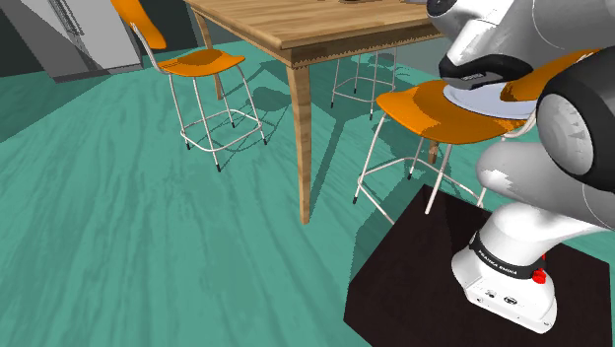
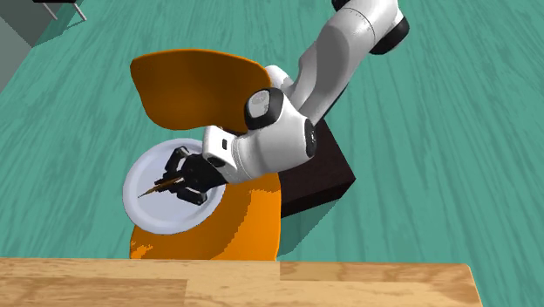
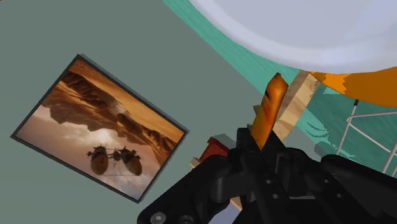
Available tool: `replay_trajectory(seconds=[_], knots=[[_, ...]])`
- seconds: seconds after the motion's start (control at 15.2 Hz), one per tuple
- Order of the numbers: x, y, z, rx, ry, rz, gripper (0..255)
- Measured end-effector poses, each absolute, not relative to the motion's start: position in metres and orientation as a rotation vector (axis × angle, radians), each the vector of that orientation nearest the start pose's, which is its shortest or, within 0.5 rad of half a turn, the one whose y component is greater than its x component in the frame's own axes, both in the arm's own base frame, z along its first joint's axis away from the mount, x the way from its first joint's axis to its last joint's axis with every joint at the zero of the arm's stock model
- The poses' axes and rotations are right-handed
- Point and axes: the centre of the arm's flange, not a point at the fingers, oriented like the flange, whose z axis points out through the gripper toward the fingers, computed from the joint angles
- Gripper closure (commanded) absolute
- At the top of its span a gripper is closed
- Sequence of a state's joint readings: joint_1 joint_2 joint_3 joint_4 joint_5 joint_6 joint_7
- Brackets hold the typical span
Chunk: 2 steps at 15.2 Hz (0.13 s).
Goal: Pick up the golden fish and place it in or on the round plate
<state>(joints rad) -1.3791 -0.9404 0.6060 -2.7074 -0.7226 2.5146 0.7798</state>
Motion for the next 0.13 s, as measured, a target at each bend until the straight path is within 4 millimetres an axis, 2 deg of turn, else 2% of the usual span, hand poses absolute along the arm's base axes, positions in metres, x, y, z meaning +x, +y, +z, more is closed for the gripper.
replay_trajectory(seconds=[0.07, 0.13], knots=[[0.2727, -0.2329, 0.5136, 1.710, -1.064, 0.457, 0], [0.2729, -0.2328, 0.5136, 1.710, -1.063, 0.457, 0]])
